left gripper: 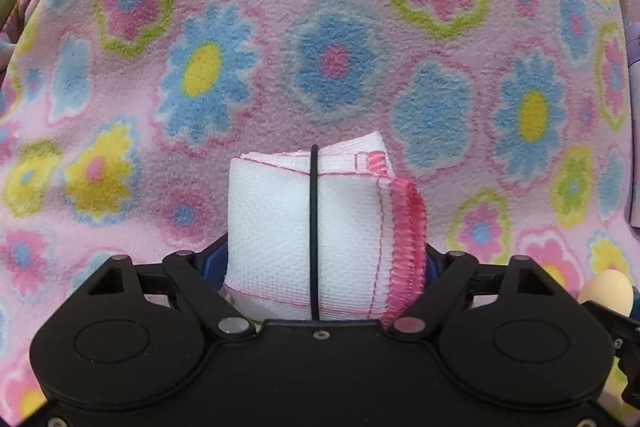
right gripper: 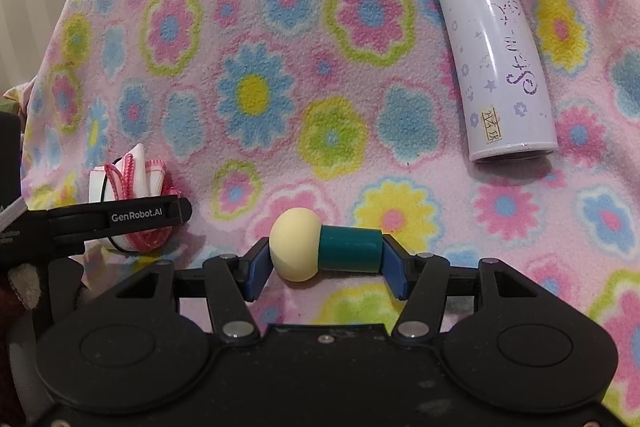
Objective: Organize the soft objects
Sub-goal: 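Lift and carry the packet and applicator over the basket with both grippers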
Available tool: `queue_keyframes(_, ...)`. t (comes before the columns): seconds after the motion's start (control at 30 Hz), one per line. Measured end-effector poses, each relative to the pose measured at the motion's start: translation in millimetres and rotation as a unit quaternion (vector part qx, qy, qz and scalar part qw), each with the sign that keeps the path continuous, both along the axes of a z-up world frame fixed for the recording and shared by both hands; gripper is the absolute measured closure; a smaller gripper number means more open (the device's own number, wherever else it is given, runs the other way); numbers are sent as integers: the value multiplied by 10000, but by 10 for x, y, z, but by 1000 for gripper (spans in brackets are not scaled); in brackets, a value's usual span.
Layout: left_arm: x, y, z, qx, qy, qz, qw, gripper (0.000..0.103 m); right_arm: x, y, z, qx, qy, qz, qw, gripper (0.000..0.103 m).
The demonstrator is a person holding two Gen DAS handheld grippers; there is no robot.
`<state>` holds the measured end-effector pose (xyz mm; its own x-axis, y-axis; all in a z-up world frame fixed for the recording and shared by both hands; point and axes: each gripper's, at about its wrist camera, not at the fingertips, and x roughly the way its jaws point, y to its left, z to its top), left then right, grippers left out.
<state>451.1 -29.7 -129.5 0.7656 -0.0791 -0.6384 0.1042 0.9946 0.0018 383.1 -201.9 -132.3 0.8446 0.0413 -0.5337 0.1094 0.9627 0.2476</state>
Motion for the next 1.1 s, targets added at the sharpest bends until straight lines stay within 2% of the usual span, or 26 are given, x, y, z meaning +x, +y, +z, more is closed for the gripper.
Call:
queue_keyframes(0.37, 5, -34, 17, 97, 47, 4, 9999, 22, 41, 34, -3, -142, 64, 31, 9999, 46)
queue_keyframes(0.4, -6, -48, 27, 137, 37, 32, 9999, 26, 47, 37, -4, -160, 70, 43, 9998, 46)
queue_keyframes(0.53, -171, -101, 139, 461, 116, 373, 9982, 28, 69, 104, 15, -434, 174, 53, 9989, 46)
queue_keyframes(0.63, -503, -84, 386, 257, 53, 350, 9990, 28, 59, 173, 89, -673, 423, 75, 9968, 46)
queue_keyframes(0.7, -775, -100, 609, 302, -78, 226, 9993, 28, 2, 189, 218, -745, 524, 114, 9958, 46)
queue_keyframes(0.8, -1197, -105, 934, 355, -326, 10, 9988, 28, -189, 151, 511, -573, 358, 178, 9976, 46)
queue_keyframes(0.87, -1453, -95, 1114, 409, -452, -99, 9981, 28, -389, 116, 774, -422, 135, 218, 9988, 46)
queue_keyframes(0.97, -1834, -74, 1357, 262, -620, -243, 9974, 28, -782, 81, 1160, -276, -266, 309, 9988, 46)
queue_keyframes(1.1, -2336, -64, 1625, 317, -928, -311, 9947, 28, -1366, 93, 1525, -402, -756, 252, 9960, 46)
